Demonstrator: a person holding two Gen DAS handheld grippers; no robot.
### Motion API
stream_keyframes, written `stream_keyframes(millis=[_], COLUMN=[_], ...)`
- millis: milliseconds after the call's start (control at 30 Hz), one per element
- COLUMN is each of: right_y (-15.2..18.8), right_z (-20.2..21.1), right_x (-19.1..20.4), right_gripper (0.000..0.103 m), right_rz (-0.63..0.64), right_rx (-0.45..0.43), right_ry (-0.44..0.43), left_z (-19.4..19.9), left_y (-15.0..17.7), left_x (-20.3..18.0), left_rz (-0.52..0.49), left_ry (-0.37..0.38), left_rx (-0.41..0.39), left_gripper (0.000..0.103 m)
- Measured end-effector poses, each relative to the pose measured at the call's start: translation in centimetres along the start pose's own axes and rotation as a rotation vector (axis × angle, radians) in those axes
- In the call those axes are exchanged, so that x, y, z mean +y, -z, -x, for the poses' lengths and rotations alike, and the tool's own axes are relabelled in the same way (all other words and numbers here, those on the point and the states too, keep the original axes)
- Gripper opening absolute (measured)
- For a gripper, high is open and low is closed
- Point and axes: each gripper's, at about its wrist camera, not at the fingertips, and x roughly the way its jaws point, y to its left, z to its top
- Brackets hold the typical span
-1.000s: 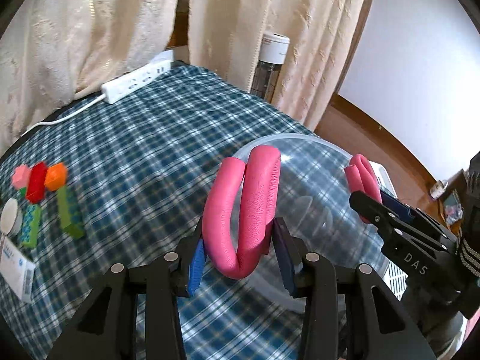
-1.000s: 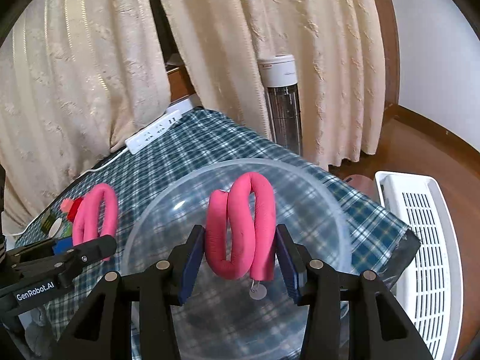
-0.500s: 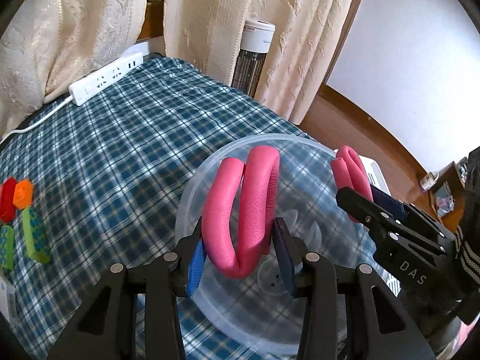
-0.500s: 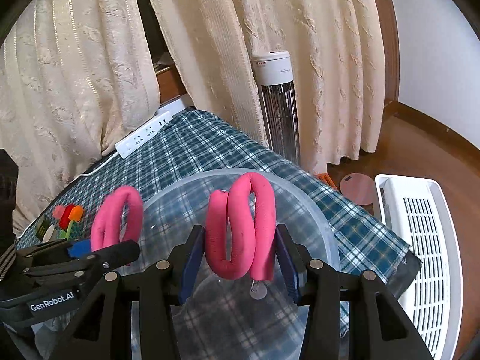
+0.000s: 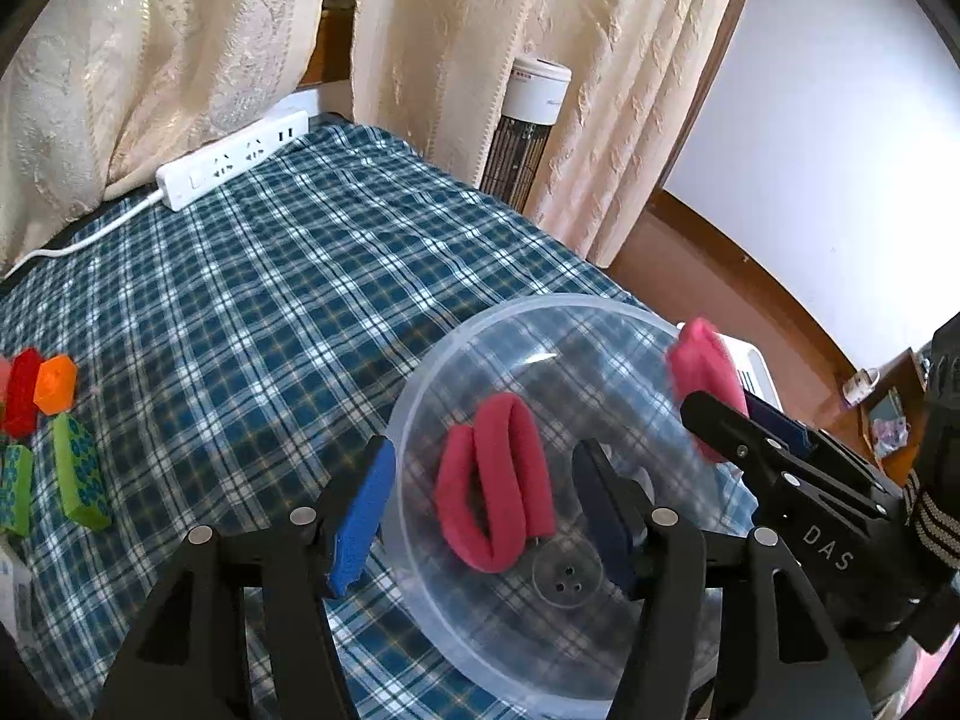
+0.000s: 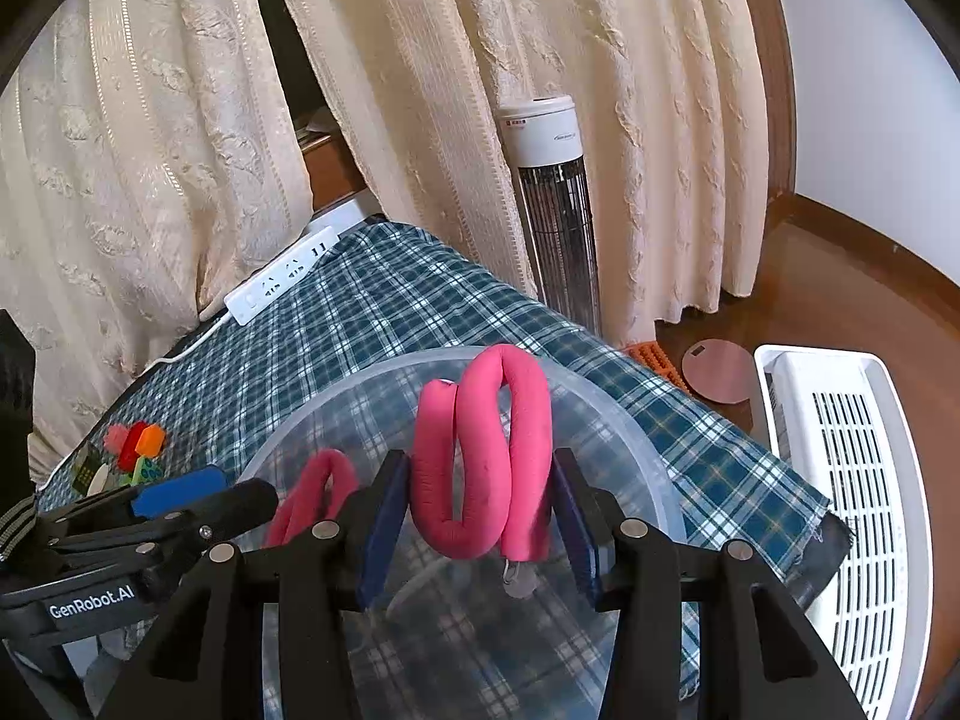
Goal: Organize objects
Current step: 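Lower both pink grippers into the clear bowl and open both tools, then move both tools back to the table over the white medicine box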
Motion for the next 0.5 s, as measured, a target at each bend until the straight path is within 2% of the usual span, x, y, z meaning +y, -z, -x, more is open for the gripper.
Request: stream_keyframes(millis=[67, 100, 500], right_y=[0.0, 0.0, 0.5], right_z=[0.2, 0.4, 1.5], right_x=[0.0, -0.1, 2.1], right_gripper=[0.066, 0.069, 0.07], right_rz=[-0.014, -0.024, -0.007], right_rx=[-0.008, -0.015, -0.028], right_ry=[0.003, 0.003, -0.016], left_z=[0.4, 0.6, 2.9], left_y=[0.1, 0.2, 1.0], left_x=[0.1, 0.1, 2.7], left_rz=[-0.004, -0.005, 0.045], left_ry=[-0.007, -0.011, -0.068], left_rx=[-0.007, -0.009, -0.031], left_gripper=[0.063, 0.063, 0.066])
